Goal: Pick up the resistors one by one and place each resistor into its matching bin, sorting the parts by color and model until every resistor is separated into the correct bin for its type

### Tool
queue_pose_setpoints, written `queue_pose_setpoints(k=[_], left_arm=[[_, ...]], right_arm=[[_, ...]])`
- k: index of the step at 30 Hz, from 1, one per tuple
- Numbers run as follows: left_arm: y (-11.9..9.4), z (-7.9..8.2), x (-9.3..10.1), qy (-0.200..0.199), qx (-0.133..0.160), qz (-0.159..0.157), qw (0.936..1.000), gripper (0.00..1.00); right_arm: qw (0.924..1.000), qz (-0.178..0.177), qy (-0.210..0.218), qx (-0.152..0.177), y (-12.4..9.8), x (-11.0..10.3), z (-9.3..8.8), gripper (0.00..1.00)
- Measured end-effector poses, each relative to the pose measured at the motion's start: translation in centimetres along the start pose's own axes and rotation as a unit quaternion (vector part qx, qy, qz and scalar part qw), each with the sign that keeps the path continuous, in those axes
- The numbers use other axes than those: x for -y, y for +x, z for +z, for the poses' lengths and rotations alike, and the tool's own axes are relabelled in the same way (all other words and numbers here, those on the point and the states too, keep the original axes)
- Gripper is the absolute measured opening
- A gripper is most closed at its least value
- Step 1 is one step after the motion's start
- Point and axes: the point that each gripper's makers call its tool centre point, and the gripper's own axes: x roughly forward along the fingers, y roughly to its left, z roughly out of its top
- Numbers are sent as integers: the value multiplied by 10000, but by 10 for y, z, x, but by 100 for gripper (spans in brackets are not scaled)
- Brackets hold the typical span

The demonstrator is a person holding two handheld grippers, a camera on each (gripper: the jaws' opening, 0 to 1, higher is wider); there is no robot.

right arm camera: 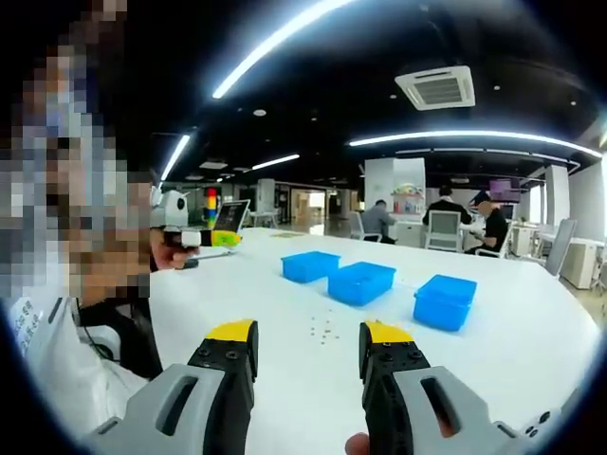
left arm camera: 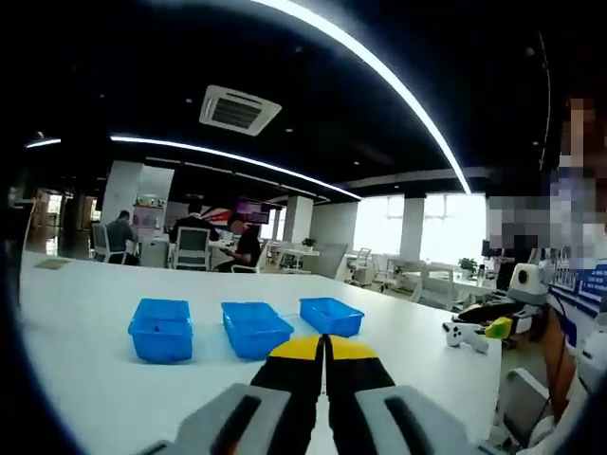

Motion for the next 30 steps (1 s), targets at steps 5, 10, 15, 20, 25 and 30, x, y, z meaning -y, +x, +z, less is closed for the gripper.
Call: queue_pose_setpoints(k=[5, 10, 15, 20, 25, 30], left_arm=[[36, 7, -9, 33, -59, -24, 10000, 4], [75, 9, -19, 77, -235, 28, 9997, 4], [118, 14, -28, 272, -407, 96, 9988, 4], [153, 9, -47, 416, -735, 362, 9958, 4], [181, 5, -71, 276, -866, 622, 9939, 4], [201, -5, -89, 371, -1030, 724, 9914, 4]], right_arm=[[10000, -45, -1, 26, -3, 3, 2, 44], [10000, -59, -4, 25, -3, 3, 2, 44], [9999, -93, -10, 38, -5, 5, 3, 44], [9999, -118, -17, 44, -6, 6, 4, 44], [9999, -130, -12, 63, -6, 5, 5, 44], [9998, -172, 13, 77, -7, 7, 5, 44]])
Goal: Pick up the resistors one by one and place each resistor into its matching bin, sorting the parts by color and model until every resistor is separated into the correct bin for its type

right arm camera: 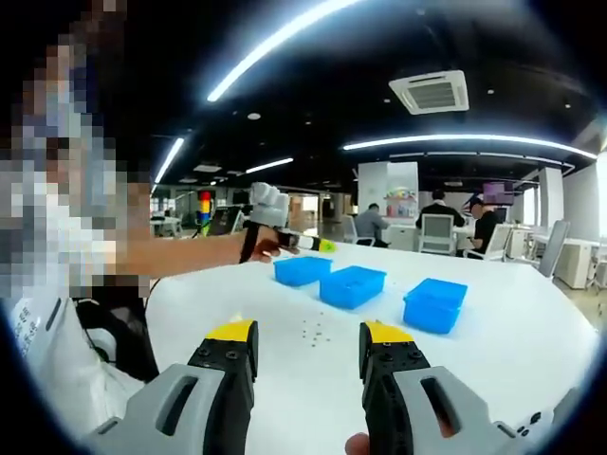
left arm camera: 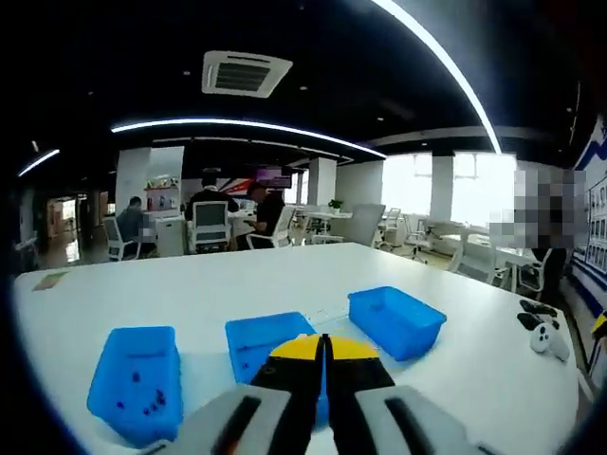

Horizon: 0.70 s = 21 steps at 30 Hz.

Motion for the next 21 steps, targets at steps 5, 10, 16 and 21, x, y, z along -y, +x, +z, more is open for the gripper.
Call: queue_pose_setpoints(k=[5, 10, 16, 21], left_arm=[[11, -5, -8, 28, -67, 143, 9999, 4], [18, -6, -17, 235, -65, 375, 9990, 11], [19, -7, -13, 462, -72, 301, 9985, 50], [16, -3, -9, 461, -43, 258, 9986, 51]], right_arm=[[10000, 16, -9, -8, 1, -2, 0, 44], [10000, 6, -16, -13, 1, -2, -1, 44], [10000, 18, -22, -16, 1, -2, -1, 44], [10000, 40, -26, -23, 2, -3, -1, 44]])
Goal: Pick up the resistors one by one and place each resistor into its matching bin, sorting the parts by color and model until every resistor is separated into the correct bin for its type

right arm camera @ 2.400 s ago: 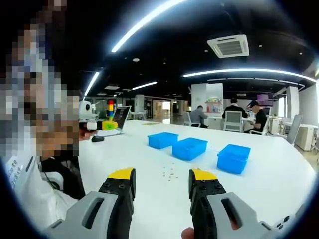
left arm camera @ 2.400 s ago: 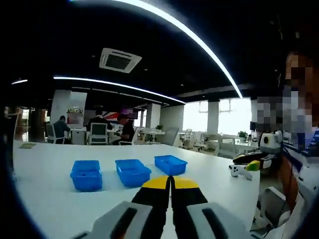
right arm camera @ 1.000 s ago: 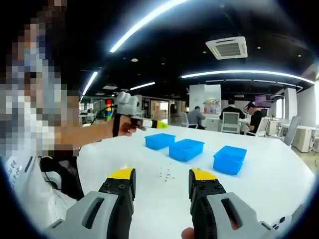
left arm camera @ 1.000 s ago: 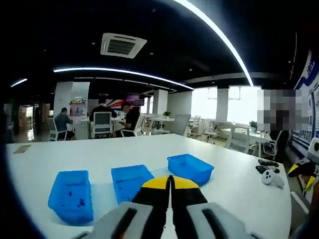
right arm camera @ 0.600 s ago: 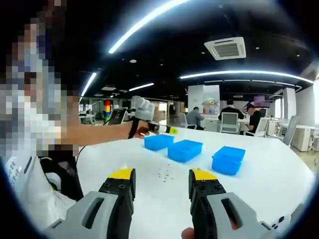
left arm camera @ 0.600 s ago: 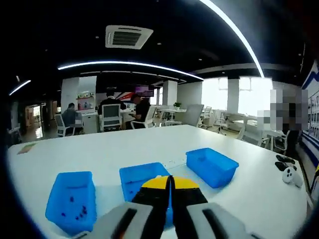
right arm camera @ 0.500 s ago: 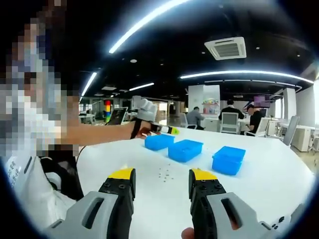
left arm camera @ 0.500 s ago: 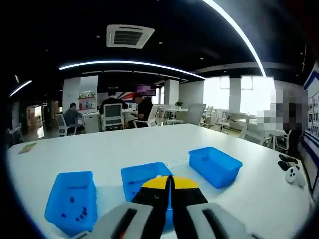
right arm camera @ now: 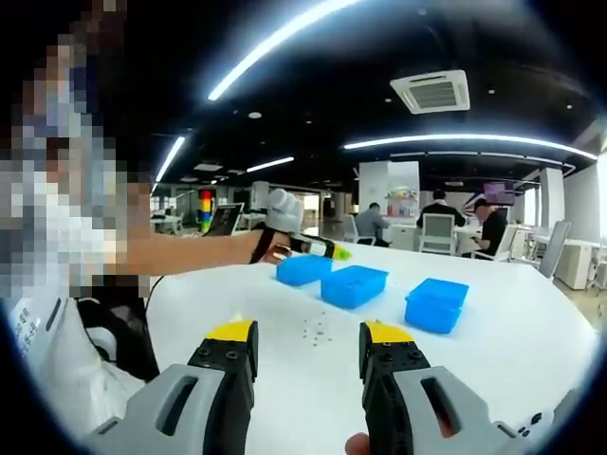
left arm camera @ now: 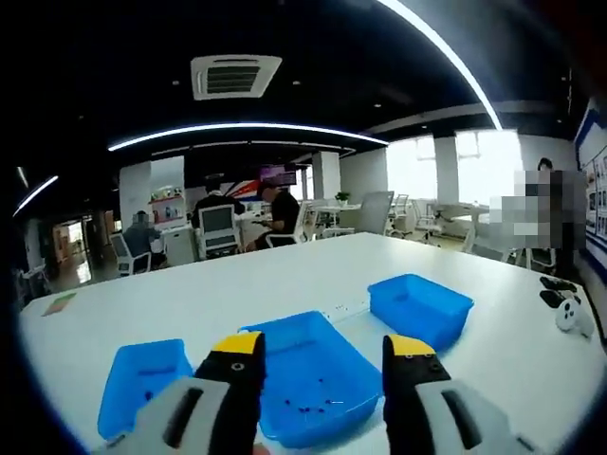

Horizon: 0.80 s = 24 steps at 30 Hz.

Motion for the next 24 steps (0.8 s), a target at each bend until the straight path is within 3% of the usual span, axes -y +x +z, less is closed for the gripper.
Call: queue_pose_setpoints(k=[5, 12, 18, 24], left_arm=[[-6, 4, 6, 66, 16, -103, 9999, 49], [-37, 3, 19, 217, 8, -357, 9991, 50], [-85, 5, 42, 87, 255, -771, 9967, 50], [-142, -7, 59, 174, 498, -1016, 9934, 50]], right_arm=[[10000, -10, -4, 12, -1, 1, 0, 44], [10000, 14, 6, -5, 1, 1, -1, 44], [10000, 43, 4, -42, 2, -3, -4, 44], [10000, 42, -9, -72, 3, -3, -5, 44]])
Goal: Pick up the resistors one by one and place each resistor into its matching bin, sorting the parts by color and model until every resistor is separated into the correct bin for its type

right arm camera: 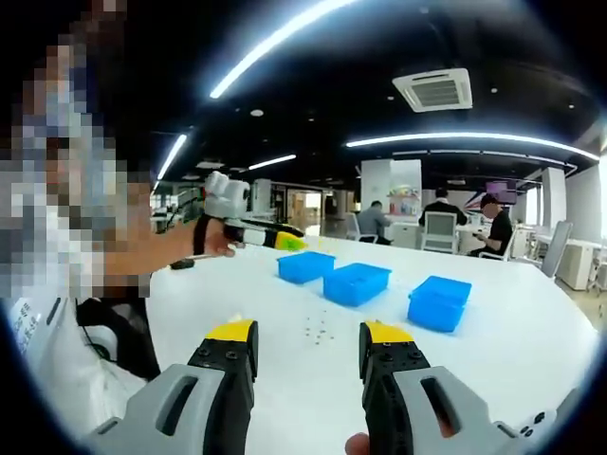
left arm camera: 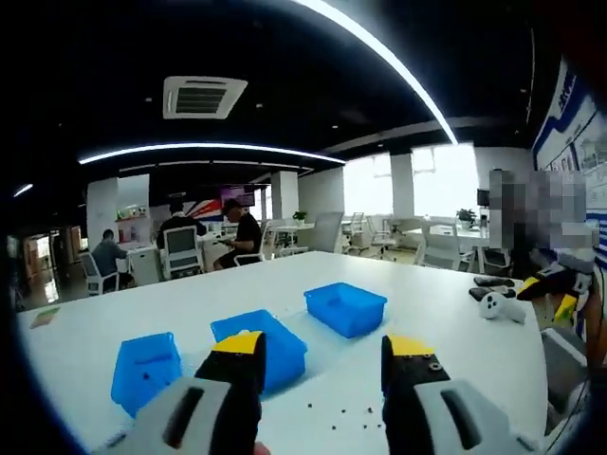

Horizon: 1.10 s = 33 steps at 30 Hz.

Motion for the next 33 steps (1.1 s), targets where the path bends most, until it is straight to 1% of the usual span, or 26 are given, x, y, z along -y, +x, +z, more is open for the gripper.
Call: queue_pose_setpoints(k=[1, 3, 4, 7, 11, 14, 18, 20, 24, 28, 30, 31, 33], left_arm=[[-7, -1, 4, 4, 47, -31, 10000, 50], [-28, -11, 19, -72, 86, -232, 9997, 50], [-37, -15, 23, -74, 87, -262, 9996, 50], [-63, -27, 37, 26, 142, -383, 9992, 50], [-92, -40, 46, -32, 285, -405, 9988, 50], [-106, -41, 44, -60, 396, -351, 9986, 49], [-115, -40, 41, -67, 507, -311, 9982, 49], [-116, -41, 40, -63, 516, -302, 9982, 48], [-120, -50, 44, -95, 434, -371, 9983, 48], [-122, -57, 46, -155, 413, -360, 9984, 48], [-122, -60, 47, -193, 340, -392, 9985, 48], [-123, -61, 47, -167, 305, -408, 9986, 48], [-124, -58, 45, -186, 333, -360, 9986, 47]], right_arm=[[10000, -2, 3, -11, 1, 0, -1, 44], [10000, 13, -3, -54, 3, -2, -3, 44], [10000, 18, -9, -71, 4, -2, -4, 44], [9999, 25, -46, -115, 6, -4, -5, 44], [9998, -3, -83, -194, 10, -5, -9, 44], [9996, -9, -115, -249, 13, -6, -11, 44], [9991, -53, -169, -378, 19, -6, -17, 44], [9989, -64, -201, -430, 21, -7, -18, 44], [9987, -65, -251, -432, 22, -8, -16, 44], [9984, -92, -275, -492, 23, -7, -19, 44], [9983, -73, -263, -507, 24, -8, -21, 44], [9983, -65, -260, -508, 25, -8, -21, 44], [9981, -36, -282, -541, 27, -10, -22, 44]])
